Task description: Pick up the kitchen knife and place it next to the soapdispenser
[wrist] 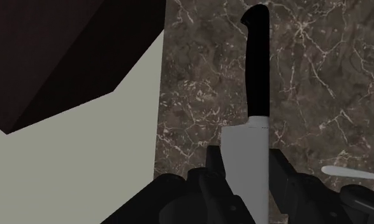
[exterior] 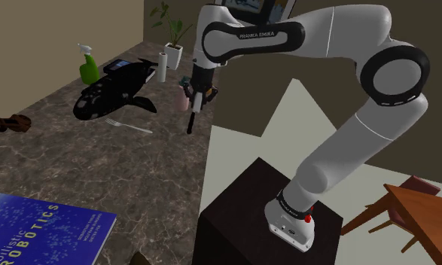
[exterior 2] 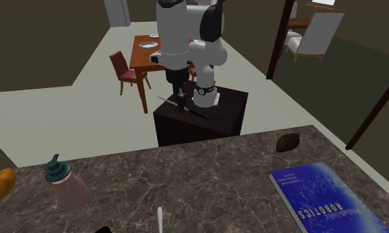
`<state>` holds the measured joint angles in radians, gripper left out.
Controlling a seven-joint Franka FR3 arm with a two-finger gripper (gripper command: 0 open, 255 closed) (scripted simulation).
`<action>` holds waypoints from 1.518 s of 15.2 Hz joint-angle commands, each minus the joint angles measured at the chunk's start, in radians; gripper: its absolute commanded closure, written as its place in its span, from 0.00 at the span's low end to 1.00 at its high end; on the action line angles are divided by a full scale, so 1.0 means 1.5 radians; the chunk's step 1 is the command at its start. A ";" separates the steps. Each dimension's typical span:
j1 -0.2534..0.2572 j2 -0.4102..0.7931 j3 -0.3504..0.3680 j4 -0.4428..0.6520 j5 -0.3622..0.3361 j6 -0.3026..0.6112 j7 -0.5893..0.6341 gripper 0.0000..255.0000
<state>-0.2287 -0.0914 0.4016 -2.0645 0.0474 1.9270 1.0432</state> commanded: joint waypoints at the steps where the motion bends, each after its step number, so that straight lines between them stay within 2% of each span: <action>1: -0.013 0.016 -0.014 0.012 -0.009 0.002 -0.023 1.00; 7: -0.051 0.089 -0.052 0.095 -0.041 -0.012 -0.088 1.00; 13: -0.084 0.180 -0.085 0.209 -0.069 -0.039 -0.146 1.00; 18: -0.106 0.270 -0.108 0.334 -0.088 -0.075 -0.192 1.00; 23: -0.122 0.380 -0.128 0.500 -0.105 -0.130 -0.237 1.00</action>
<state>-0.4101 0.4299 0.2159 -1.3809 -0.1024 1.7491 0.6991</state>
